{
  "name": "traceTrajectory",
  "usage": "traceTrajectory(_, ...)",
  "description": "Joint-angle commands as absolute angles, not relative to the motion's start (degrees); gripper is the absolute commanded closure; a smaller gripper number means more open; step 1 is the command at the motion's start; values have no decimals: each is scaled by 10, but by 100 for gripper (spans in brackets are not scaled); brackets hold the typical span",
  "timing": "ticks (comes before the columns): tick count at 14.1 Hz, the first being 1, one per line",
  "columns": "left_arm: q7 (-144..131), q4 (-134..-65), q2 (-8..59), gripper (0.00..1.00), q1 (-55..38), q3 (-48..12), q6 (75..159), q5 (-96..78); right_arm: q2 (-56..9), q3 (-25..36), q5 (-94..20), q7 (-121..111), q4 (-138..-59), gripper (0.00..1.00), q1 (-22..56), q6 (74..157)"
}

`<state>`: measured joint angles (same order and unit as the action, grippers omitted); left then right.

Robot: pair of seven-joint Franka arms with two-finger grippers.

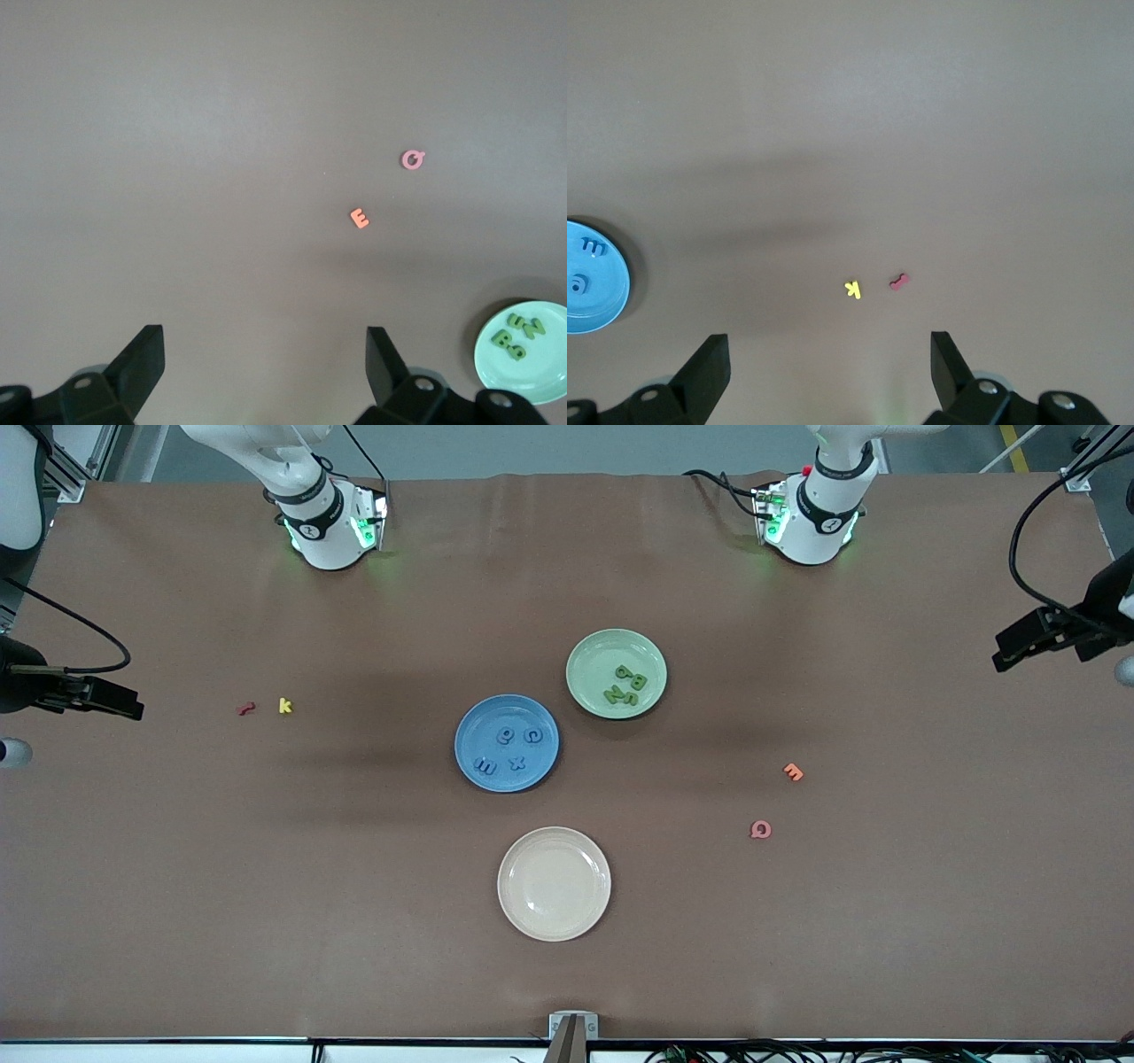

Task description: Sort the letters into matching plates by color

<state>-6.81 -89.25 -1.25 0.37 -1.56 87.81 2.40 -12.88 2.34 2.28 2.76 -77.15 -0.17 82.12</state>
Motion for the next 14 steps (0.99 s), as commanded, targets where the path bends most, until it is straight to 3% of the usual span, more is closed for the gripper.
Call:
traceTrajectory(1,-57,-934,-54,0,5,-18,881,-4,-119,14,22,32,-768,0,-10,809)
traceTrajectory(8,-59,-990,-100,0,4,-54,884,-4,-98,13,12,26,-772,0,-9,808)
traceTrajectory(14,-59,-982,-93,0,4,-55,880,5,-86,11,12,26,-787,0,-9,812)
